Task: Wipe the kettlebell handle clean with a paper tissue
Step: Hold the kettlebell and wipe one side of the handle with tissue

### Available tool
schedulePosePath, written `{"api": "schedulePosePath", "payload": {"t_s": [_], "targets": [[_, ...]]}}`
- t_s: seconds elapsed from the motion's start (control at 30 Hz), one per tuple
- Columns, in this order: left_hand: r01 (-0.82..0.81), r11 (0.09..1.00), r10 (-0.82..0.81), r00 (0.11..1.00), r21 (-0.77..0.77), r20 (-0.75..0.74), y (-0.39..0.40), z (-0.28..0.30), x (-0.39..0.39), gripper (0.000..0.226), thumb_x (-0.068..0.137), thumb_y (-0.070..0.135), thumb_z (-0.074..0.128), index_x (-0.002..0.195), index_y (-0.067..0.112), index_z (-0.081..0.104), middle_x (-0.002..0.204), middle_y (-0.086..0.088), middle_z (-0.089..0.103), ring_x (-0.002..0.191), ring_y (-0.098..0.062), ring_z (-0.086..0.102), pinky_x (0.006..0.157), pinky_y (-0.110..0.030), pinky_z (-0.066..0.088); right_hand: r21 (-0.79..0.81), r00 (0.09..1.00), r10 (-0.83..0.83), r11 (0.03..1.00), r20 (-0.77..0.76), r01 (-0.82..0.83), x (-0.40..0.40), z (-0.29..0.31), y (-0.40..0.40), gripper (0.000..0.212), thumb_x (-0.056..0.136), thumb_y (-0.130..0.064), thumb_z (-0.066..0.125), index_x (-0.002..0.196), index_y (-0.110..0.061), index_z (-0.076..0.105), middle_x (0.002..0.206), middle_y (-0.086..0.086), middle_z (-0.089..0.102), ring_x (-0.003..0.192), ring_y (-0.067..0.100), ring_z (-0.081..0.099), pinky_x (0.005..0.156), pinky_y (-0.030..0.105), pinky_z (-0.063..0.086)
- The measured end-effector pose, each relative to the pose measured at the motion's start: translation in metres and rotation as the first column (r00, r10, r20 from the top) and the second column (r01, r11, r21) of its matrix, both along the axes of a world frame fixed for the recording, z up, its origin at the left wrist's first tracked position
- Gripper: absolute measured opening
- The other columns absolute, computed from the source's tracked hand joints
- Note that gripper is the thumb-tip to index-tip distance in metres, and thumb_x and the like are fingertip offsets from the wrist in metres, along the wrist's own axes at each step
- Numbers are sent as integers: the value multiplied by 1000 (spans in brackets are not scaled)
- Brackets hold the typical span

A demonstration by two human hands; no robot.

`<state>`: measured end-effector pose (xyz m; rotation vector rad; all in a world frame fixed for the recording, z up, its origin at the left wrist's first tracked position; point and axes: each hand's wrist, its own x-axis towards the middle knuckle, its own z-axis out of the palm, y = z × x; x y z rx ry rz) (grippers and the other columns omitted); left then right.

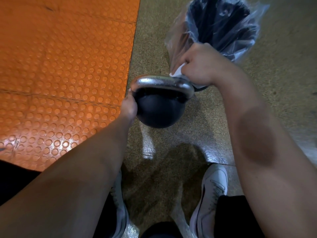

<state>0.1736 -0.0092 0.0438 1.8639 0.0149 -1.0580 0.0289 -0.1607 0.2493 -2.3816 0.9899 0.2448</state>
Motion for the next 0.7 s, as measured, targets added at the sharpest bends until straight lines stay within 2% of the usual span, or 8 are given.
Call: {"api": "schedulePosePath", "payload": {"t_s": [0.03,0.07,0.13,0.2,0.33,0.5,0.6,0.7], "targets": [[1,1000,-1,1000,2,5,0,1,-1,59,104,51,33,134,7,57,130,-8,61,122,-23,51,113,-42,39,-6,999,-10,1000,-31,9,0,-2,0,35,92,0,51,75,-20,74,94,3,66,83,14,58,73,10,44],[2,1000,-2,1000,-2,3,0,1,-2,59,104,51,33,135,7,56,131,-9,60,124,-24,51,113,-42,38,-10,998,-7,1000,-57,6,2,-5,2,32,93,-2,51,77,-18,73,97,4,63,82,15,56,72,13,42],[4,1000,-4,1000,-17,-5,-1,1,-3,58,104,51,33,135,8,57,134,-9,59,127,-25,50,114,-42,37,4,998,23,1000,-55,-23,9,-11,8,35,92,-5,51,108,-15,80,123,11,66,108,25,60,91,23,46],[1,1000,-1,1000,-20,2,-1,2,-3,56,104,50,33,134,8,57,133,-10,60,127,-25,50,113,-41,38,27,1000,22,999,-18,-22,11,-8,10,45,90,-5,49,119,-21,80,130,12,68,121,26,59,102,33,50],[-12,1000,12,1000,9,25,-2,0,-1,59,105,49,33,138,4,54,139,-12,56,130,-27,49,114,-41,37,24,998,-56,998,24,56,-5,-3,4,37,91,-4,53,109,-19,83,112,10,76,101,25,69,88,36,59],[-14,1000,14,1000,8,28,-1,2,-5,59,105,48,32,138,3,52,139,-12,55,131,-27,47,113,-40,37,42,1000,-28,999,-5,28,5,-7,18,39,94,-8,51,117,-21,80,128,12,72,116,25,65,96,30,52],[-12,1000,12,1000,5,21,-1,1,-2,59,104,50,33,138,6,54,139,-12,56,131,-28,48,114,-43,37,5,999,-14,1000,52,14,-3,-1,25,41,95,-9,52,122,-24,79,129,6,73,114,22,67,96,27,51],[-11,1000,11,1000,-1,2,-1,1,-2,61,104,52,33,138,6,54,139,-12,56,131,-28,49,114,-43,37,-43,998,-62,997,13,63,-13,-1,23,36,93,-8,53,118,-14,79,119,6,76,104,27,71,94,34,58]]}}
